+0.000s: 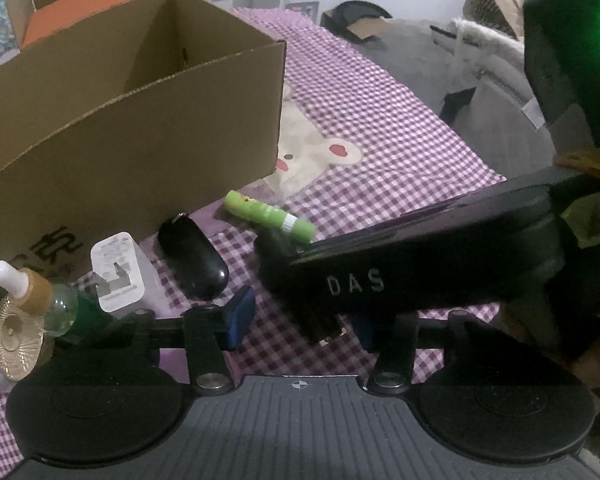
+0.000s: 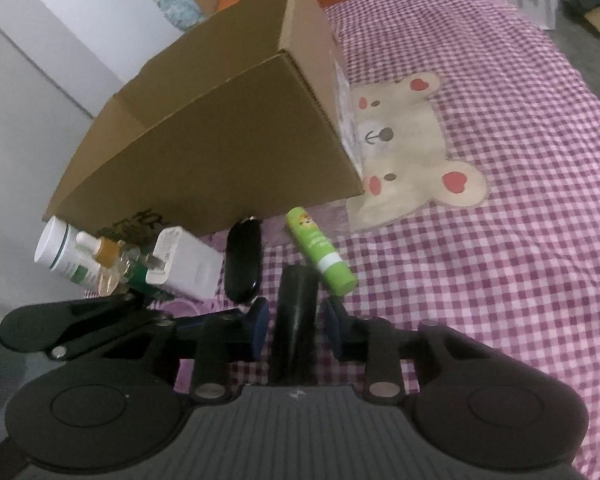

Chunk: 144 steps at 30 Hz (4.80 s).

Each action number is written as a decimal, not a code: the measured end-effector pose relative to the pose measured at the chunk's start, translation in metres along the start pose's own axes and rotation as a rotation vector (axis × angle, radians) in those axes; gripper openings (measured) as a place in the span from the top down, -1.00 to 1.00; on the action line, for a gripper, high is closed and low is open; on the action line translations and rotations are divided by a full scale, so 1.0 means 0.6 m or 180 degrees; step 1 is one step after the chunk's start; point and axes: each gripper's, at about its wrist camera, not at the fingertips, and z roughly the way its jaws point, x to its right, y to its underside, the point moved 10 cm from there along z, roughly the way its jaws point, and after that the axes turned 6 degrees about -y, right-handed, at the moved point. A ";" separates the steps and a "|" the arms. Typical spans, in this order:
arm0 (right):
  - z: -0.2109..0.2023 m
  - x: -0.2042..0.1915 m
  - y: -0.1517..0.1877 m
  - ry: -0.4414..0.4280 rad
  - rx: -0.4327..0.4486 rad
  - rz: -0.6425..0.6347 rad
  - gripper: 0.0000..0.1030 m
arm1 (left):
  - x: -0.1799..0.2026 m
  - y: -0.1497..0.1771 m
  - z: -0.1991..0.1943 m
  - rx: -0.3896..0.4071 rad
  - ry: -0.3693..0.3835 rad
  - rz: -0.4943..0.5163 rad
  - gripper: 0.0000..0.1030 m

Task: Organize rigid objects
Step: 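Move the right tool to the black cylinder and close around it, then lift the black cylinder with the right tool and drop it into the cardboard box, then return the right tool to the green glue stick and grasp it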

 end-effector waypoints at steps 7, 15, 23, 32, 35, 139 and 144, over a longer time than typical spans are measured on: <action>0.020 -0.016 -0.002 0.0075 -0.0072 -0.0220 0.50 | 0.002 0.002 0.014 -0.0085 -0.0009 -0.0027 0.17; 0.019 -0.013 -0.001 -0.0045 0.0021 -0.0152 0.52 | 0.002 0.000 0.022 -0.0098 -0.0064 -0.0062 0.19; -0.014 0.005 0.007 -0.0173 0.0075 0.0035 0.53 | 0.005 0.002 0.013 -0.0084 -0.0134 -0.0059 0.31; -0.099 -0.024 0.003 -0.0192 0.0348 -0.0140 0.54 | 0.008 -0.015 -0.055 0.0212 -0.0180 -0.0022 0.44; -0.114 -0.048 -0.005 -0.0184 0.0446 -0.0230 0.54 | 0.007 -0.024 -0.078 0.0337 -0.0192 -0.0032 0.44; -0.028 0.049 -0.001 -0.0429 -0.0244 0.0154 0.71 | -0.006 -0.016 -0.008 0.0313 -0.0067 -0.0237 -0.09; -0.034 0.052 0.009 -0.0520 -0.0257 0.0356 0.71 | 0.000 -0.009 0.003 0.0177 -0.0062 -0.0198 0.20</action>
